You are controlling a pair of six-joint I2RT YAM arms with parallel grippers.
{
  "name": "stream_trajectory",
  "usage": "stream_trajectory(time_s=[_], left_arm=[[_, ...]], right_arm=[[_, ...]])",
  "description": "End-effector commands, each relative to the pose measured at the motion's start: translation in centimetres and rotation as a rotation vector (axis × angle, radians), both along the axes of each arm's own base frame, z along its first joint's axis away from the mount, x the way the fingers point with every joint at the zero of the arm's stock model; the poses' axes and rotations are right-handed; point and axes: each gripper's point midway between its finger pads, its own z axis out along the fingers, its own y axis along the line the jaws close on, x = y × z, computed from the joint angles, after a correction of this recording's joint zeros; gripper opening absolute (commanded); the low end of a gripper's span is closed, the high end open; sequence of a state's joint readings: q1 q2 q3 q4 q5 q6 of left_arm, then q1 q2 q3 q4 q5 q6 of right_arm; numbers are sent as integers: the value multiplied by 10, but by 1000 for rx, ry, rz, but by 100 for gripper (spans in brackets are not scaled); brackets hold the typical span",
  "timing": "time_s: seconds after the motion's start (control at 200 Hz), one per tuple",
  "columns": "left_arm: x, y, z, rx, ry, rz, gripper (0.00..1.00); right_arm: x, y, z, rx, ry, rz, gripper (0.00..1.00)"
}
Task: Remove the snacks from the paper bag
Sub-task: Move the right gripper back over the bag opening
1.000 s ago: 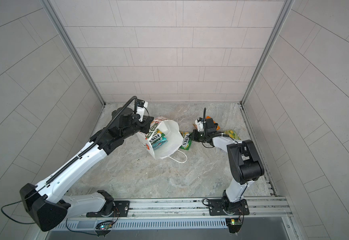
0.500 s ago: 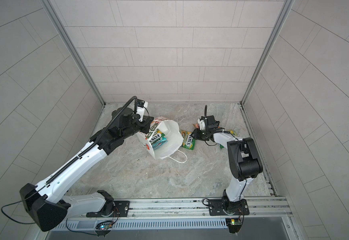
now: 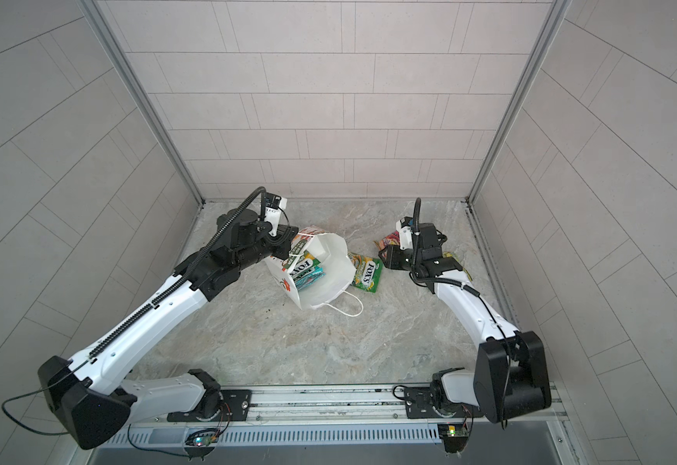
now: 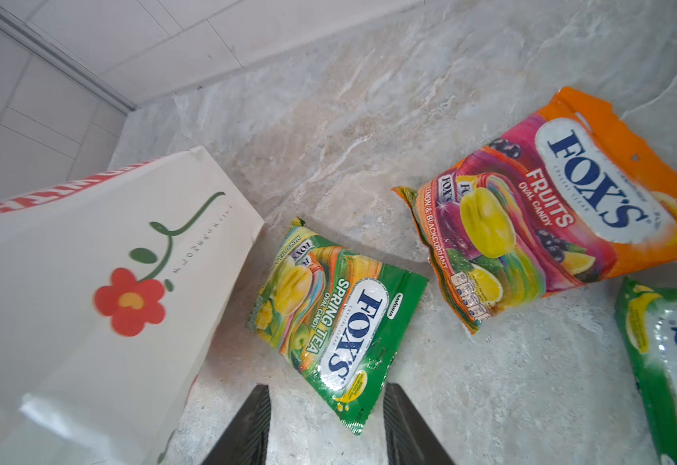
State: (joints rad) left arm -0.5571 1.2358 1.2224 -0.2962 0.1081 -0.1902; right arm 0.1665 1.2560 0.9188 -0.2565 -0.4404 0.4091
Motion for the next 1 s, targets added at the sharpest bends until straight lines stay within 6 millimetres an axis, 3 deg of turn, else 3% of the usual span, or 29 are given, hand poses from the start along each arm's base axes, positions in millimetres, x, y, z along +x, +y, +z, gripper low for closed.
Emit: stream_trajectory(time_s=[0.0, 0.16, 0.38, 0.671, 0.996], left_arm=[[-3, 2, 8, -13, -26, -2, 0], [-3, 1, 8, -17, -23, -10, 0], [-5, -1, 9, -26, -22, -19, 0], [-6, -1, 11, -31, -27, -23, 0], [-9, -2, 18, -49, -48, -33, 0]], right_arm=[[-20, 9, 17, 39, -30, 11, 47], [-49, 32, 45, 76, -111, 78, 48], [-78, 77, 59, 71, -128, 236, 48], [-96, 138, 41, -20, -100, 387, 48], [-86, 177, 11, -75, -41, 426, 47]])
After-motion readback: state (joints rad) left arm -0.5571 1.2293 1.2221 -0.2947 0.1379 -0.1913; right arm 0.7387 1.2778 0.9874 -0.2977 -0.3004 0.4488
